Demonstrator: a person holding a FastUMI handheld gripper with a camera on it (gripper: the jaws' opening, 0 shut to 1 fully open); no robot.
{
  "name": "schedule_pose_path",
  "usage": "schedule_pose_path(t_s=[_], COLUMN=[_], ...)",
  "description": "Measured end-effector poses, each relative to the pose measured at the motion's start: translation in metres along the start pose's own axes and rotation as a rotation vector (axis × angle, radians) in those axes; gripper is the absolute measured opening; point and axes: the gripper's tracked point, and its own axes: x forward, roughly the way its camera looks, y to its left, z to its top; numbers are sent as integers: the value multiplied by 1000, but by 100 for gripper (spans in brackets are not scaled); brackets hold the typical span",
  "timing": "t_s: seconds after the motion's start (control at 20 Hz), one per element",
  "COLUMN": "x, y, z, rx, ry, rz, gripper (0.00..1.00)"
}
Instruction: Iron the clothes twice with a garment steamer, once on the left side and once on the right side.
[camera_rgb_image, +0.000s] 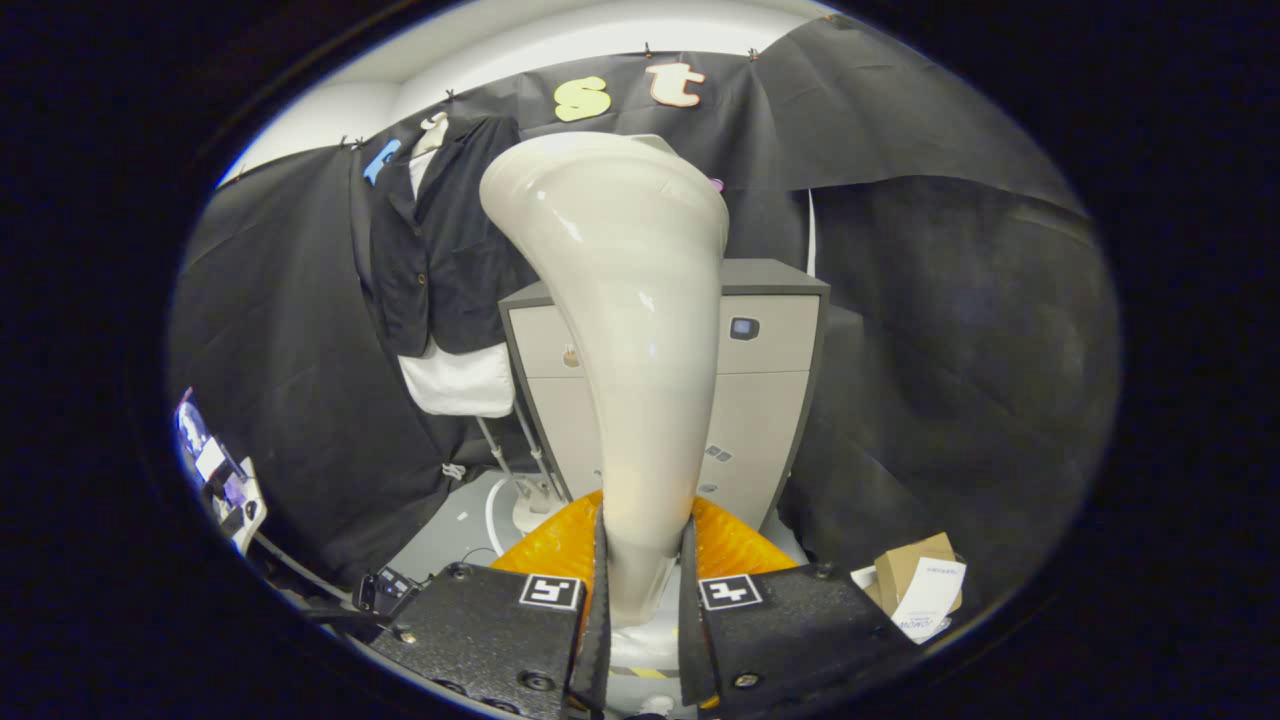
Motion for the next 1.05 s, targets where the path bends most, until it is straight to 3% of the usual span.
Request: schedule_pose_path(t_s=[1.05], x=[-4], y=[0], z=[-2], rx=[0], ry=[14], rz=[35], gripper=[30])
